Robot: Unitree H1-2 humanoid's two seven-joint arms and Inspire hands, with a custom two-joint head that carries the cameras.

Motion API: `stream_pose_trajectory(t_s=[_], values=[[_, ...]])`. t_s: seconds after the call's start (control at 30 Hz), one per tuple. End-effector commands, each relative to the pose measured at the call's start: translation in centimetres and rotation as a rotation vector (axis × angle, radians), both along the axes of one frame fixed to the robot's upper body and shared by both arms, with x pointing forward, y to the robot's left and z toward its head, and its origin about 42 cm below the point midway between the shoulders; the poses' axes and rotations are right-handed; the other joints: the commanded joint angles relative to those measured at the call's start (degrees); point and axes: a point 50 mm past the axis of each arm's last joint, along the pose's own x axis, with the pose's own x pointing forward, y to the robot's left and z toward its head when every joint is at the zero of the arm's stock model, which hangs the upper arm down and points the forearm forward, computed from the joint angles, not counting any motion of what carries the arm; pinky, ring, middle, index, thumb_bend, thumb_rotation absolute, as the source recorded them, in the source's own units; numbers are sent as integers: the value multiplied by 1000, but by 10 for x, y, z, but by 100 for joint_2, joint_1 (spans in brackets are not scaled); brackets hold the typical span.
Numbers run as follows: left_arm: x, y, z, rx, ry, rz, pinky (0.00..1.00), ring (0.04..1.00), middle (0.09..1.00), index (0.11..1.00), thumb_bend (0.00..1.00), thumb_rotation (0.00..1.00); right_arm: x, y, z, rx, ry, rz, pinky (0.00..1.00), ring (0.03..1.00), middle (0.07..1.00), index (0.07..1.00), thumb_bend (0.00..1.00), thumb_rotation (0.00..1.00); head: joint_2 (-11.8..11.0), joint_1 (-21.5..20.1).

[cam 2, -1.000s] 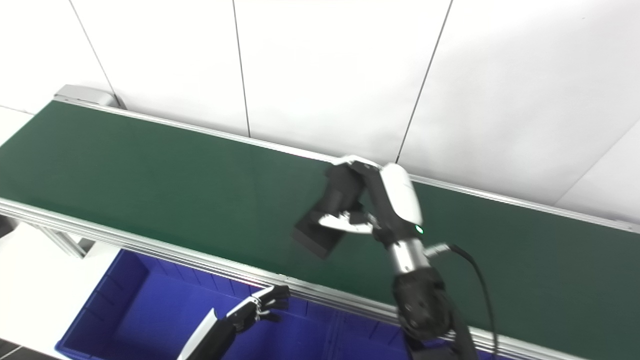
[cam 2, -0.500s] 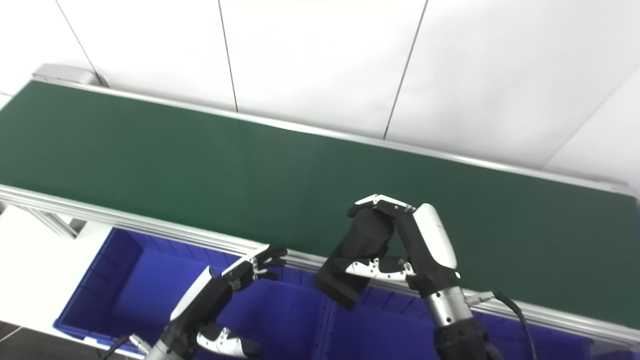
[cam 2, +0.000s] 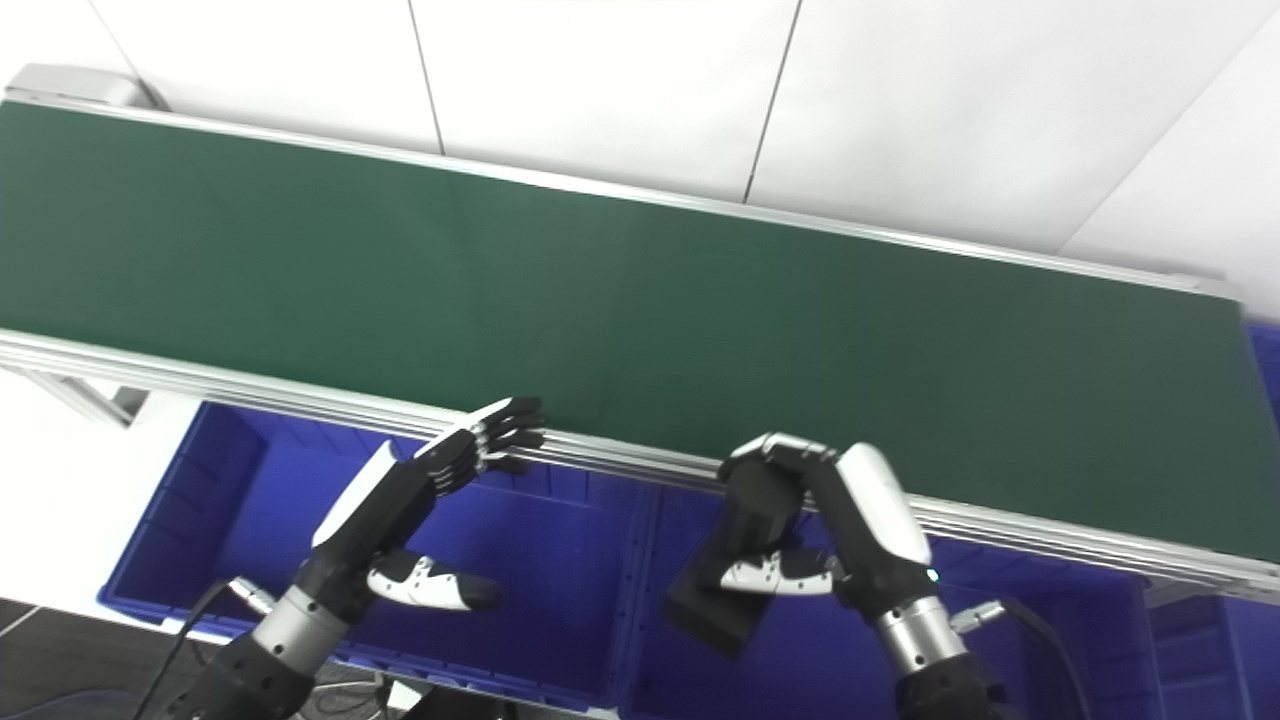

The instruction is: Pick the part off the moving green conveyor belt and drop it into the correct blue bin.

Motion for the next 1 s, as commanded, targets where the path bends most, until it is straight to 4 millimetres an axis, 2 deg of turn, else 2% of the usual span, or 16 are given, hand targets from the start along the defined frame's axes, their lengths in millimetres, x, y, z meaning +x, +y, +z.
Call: stream_pose_trajectory(t_s=[0.0, 0.1, 0.17, 0.27, 0.4, 0.63, 0.73, 0.87, 0.9, 0.93, 0.97], values=[[-1, 9, 12, 9, -17, -28, 731, 831, 880, 895, 1000, 571, 7, -2, 2, -54, -4, 31, 382, 380, 488, 564, 502, 0, -16, -11], [0, 23, 12, 37, 8, -32, 724, 837, 889, 897, 1000, 553, 10, -1, -5, -109, 38, 53, 328, 364, 471, 561, 501, 0, -19, -46], [1, 30, 11, 58, 16, -38, 728, 841, 890, 897, 1000, 556, 12, 1, -8, -129, 59, 58, 281, 396, 506, 505, 509, 0, -33, -63], [3, 41, 12, 103, 35, -70, 765, 863, 897, 900, 1000, 537, 14, 2, -17, -167, 96, 49, 212, 408, 504, 492, 513, 0, -83, -96], [6, 50, 9, 114, 52, -97, 770, 866, 896, 898, 1000, 535, 18, 5, -27, -224, 123, 46, 207, 408, 506, 491, 513, 0, -157, -178], [18, 59, 3, 127, 99, -162, 782, 879, 911, 914, 1000, 560, 26, 7, -46, -288, 172, 34, 258, 407, 512, 491, 512, 0, -266, -231], [23, 63, -1, 134, 116, -177, 816, 893, 925, 929, 1000, 579, 28, 6, -55, -314, 169, 38, 323, 376, 481, 546, 505, 0, -285, -231], [31, 65, -6, 166, 123, -210, 853, 904, 930, 935, 1000, 587, 28, 5, -58, -332, 175, 51, 391, 384, 496, 557, 505, 0, -325, -270], [32, 64, -7, 178, 117, -221, 841, 902, 932, 940, 1000, 596, 28, 4, -58, -339, 176, 56, 453, 412, 527, 527, 508, 0, -325, -270], [33, 63, -7, 194, 106, -230, 834, 900, 932, 941, 1000, 598, 28, 3, -57, -346, 178, 60, 472, 419, 533, 518, 509, 0, -346, -305], [34, 63, -7, 206, 100, -236, 820, 894, 930, 942, 1000, 604, 27, 2, -56, -350, 179, 65, 515, 537, 628, 508, 508, 60, -346, -305]])
